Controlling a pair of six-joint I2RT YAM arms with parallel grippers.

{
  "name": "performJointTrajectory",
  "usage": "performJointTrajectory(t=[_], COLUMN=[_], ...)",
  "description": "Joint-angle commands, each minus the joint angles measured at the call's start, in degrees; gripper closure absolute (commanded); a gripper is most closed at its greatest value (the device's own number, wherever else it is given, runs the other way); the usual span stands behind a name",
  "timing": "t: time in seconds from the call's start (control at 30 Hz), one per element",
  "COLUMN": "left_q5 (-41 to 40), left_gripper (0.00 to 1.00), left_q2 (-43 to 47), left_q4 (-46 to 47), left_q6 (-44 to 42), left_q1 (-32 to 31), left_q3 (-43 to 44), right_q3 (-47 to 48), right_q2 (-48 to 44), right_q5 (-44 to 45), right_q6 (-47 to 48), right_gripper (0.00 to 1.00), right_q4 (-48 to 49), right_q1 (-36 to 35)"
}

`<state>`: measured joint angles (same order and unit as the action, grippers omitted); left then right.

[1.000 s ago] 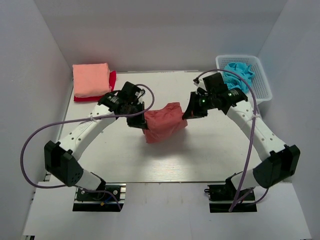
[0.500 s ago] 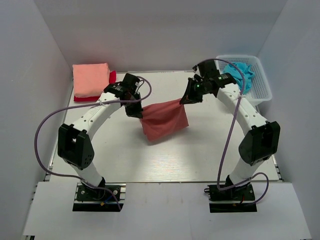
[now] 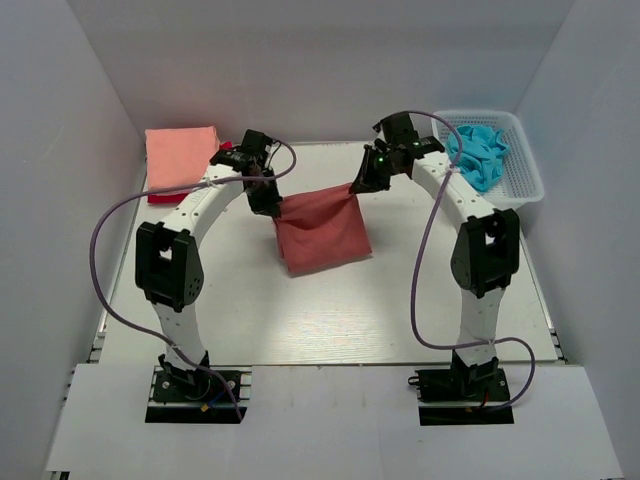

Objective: Fold and stack the t-shirts
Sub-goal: Fold the long partially folded tshirt into a neat square, then put the neatly folded tshirt into the corner of the board with the left arm

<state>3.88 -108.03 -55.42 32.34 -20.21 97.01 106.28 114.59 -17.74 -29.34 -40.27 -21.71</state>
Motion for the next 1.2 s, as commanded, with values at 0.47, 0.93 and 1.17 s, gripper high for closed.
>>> performJointTrajectory(t=[0.47,0.93,1.17], left_q5=[7.9,24.3,21.6], left_gripper=[0.00,0.00,0.00], left_q2=[-6.2,-5.0,-9.1], left_q4=[10.9,32.5,36.9], left_q6=[-8.0,2.0,2.6], left_q1=[3.2,1.5,2.8], left_q3=[16.2,-5.5,-16.7], right_q3=[9.5,-23.5,-28.7], right_q2=[7.2,-3.5,5.8], right_q5=[11.9,-6.8,-8.0], right_q6=[-1.1,-10.5,-14.9], right_gripper=[0.10,0.10,0.10], right_q4=[14.5,45.4,54.2], right_q1=[0.7,0.8,1.1])
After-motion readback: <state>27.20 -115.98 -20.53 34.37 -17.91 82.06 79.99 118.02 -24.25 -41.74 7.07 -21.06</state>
